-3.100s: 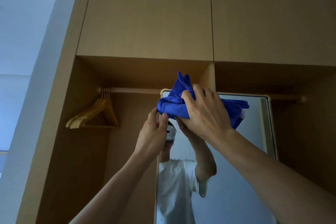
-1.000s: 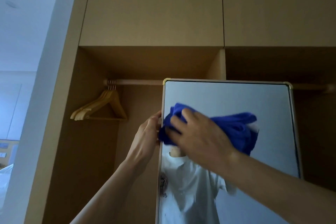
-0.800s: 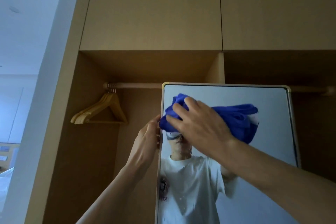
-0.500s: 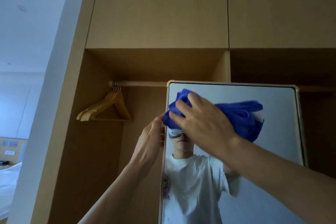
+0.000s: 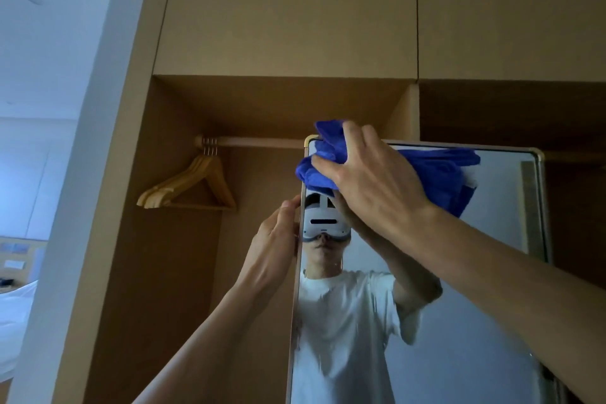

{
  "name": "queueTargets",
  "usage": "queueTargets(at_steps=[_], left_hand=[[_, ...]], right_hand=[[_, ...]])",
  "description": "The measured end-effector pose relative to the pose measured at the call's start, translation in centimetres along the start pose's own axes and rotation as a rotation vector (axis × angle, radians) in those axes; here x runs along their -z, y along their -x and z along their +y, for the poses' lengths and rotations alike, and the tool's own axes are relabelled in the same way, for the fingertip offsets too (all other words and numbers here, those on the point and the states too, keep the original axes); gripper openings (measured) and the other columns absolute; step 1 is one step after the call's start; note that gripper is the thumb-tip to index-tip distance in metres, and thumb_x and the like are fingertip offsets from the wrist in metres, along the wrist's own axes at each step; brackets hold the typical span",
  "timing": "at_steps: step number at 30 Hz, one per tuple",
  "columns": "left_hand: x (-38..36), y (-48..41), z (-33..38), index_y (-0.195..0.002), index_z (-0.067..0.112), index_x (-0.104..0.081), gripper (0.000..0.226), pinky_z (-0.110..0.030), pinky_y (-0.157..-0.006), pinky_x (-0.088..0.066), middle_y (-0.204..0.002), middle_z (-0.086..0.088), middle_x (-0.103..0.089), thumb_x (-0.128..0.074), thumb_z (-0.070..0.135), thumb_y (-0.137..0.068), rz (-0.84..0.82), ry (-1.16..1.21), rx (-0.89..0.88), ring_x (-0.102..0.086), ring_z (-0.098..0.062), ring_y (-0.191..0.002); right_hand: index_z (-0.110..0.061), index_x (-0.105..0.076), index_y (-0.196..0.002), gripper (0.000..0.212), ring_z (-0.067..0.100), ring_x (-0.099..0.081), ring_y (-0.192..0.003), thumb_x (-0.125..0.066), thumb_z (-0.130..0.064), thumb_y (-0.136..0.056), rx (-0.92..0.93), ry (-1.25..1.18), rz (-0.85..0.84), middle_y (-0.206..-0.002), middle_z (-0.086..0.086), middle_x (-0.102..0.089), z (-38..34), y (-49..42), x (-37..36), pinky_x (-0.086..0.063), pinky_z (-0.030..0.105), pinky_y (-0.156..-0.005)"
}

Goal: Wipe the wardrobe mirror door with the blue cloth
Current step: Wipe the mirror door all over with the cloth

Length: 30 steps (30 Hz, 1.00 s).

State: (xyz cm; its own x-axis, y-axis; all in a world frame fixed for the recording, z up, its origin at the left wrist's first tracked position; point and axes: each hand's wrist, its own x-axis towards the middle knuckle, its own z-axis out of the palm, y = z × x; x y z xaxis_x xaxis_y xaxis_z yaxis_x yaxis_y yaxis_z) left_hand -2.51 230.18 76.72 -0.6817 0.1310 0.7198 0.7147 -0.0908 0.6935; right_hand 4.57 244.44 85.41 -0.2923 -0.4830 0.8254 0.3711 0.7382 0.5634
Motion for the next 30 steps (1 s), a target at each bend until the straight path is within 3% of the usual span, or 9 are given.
queueTargets(at_steps=[3,6,11,13,15,17,21,26,30], left_hand=[[0.1,0.3,-0.6,-0.098,0.046,-0.068,0.044,-0.034,-0.081,-0.050,-0.077,0.022,-0.072,-0.025,0.047,-0.110,0.008,0.025,0.008,-0.065,0.003,-0.076],[0.0,0.4,-1.0,-0.100,0.061,-0.063,0.043,-0.036,-0.090,-0.055,-0.094,0.014,-0.075,-0.025,0.045,-0.111,0.003,0.041,0.008,-0.070,-0.007,-0.095],[-0.2,0.6,-0.2,-0.087,0.077,-0.062,0.055,-0.047,-0.098,-0.054,-0.097,0.011,-0.073,-0.025,0.045,-0.111,-0.006,0.035,0.013,-0.068,-0.018,-0.103],[-0.2,0.7,0.2,-0.084,0.075,-0.064,0.056,-0.043,-0.092,-0.054,-0.084,0.017,-0.074,-0.026,0.044,-0.111,-0.002,0.034,0.014,-0.069,-0.008,-0.090],[-0.1,0.7,0.7,-0.078,0.072,-0.065,0.061,-0.037,-0.086,-0.053,-0.082,0.022,-0.074,-0.025,0.042,-0.111,0.003,0.027,0.019,-0.069,0.000,-0.081],[-0.1,0.6,1.2,-0.074,0.070,-0.066,0.062,-0.040,-0.090,-0.055,-0.084,0.023,-0.075,-0.025,0.042,-0.111,0.006,0.027,0.036,-0.071,-0.007,-0.088],[-0.3,0.4,0.9,-0.079,0.062,-0.070,0.056,-0.049,-0.097,-0.055,-0.087,0.016,-0.076,-0.027,0.044,-0.111,0.036,0.035,0.047,-0.071,-0.016,-0.093],[-0.6,0.2,0.1,-0.089,0.046,-0.071,0.047,-0.050,-0.093,-0.054,-0.094,-0.005,-0.074,-0.029,0.045,-0.110,0.067,0.045,0.018,-0.070,-0.029,-0.095],[-0.9,0.6,-0.3,-0.094,0.035,-0.073,0.045,-0.042,-0.092,-0.055,-0.093,0.007,-0.077,-0.031,0.042,-0.111,0.069,0.063,0.030,-0.071,-0.018,-0.096]], right_hand=[[-0.025,-0.041,-0.148,0.053,0.035,-0.049,-0.101,-0.053,-0.017,-0.097,0.165,-0.020,-0.044,-0.120,0.024,-0.052,-2.2,3.9,-0.5,-0.049,0.042,-0.085],[-0.022,-0.049,-0.140,0.051,0.034,-0.053,-0.098,-0.046,-0.010,-0.091,0.210,-0.068,-0.002,-0.122,0.022,-0.059,-2.6,6.2,-0.6,-0.050,0.043,-0.087],[-0.012,-0.029,-0.153,0.091,0.031,-0.057,-0.109,-0.077,-0.014,-0.076,0.198,-0.191,-0.005,-0.122,0.006,-0.064,0.0,4.3,-0.2,-0.039,0.051,-0.109],[-0.010,-0.039,-0.147,0.084,0.026,-0.057,-0.106,-0.078,-0.008,-0.073,0.164,-0.193,0.028,-0.123,0.006,-0.063,1.7,2.0,0.6,-0.050,0.039,-0.093],[-0.011,-0.054,-0.134,0.065,0.025,-0.054,-0.106,-0.076,-0.003,-0.074,0.136,-0.186,0.029,-0.125,0.009,-0.055,3.3,-0.3,1.2,-0.043,0.030,-0.070],[-0.013,-0.057,-0.128,0.054,0.027,-0.051,-0.109,-0.074,-0.006,-0.078,0.122,-0.204,0.032,-0.127,0.010,-0.050,4.2,-2.0,1.0,-0.041,0.031,-0.066],[-0.010,-0.043,-0.145,0.067,0.033,-0.052,-0.114,-0.067,-0.012,-0.082,0.113,-0.137,0.040,-0.129,0.008,-0.058,3.1,-1.3,-0.9,-0.045,0.049,-0.095],[-0.011,-0.045,-0.144,0.066,0.034,-0.051,-0.117,-0.067,-0.015,-0.081,0.145,-0.153,0.010,-0.132,0.008,-0.057,0.6,2.2,-1.0,-0.043,0.053,-0.097],[-0.006,-0.044,-0.145,0.060,0.033,-0.055,-0.118,-0.058,-0.016,-0.087,0.316,-0.249,-0.062,-0.130,0.011,-0.059,-2.6,7.9,-1.0,-0.044,0.050,-0.104]])
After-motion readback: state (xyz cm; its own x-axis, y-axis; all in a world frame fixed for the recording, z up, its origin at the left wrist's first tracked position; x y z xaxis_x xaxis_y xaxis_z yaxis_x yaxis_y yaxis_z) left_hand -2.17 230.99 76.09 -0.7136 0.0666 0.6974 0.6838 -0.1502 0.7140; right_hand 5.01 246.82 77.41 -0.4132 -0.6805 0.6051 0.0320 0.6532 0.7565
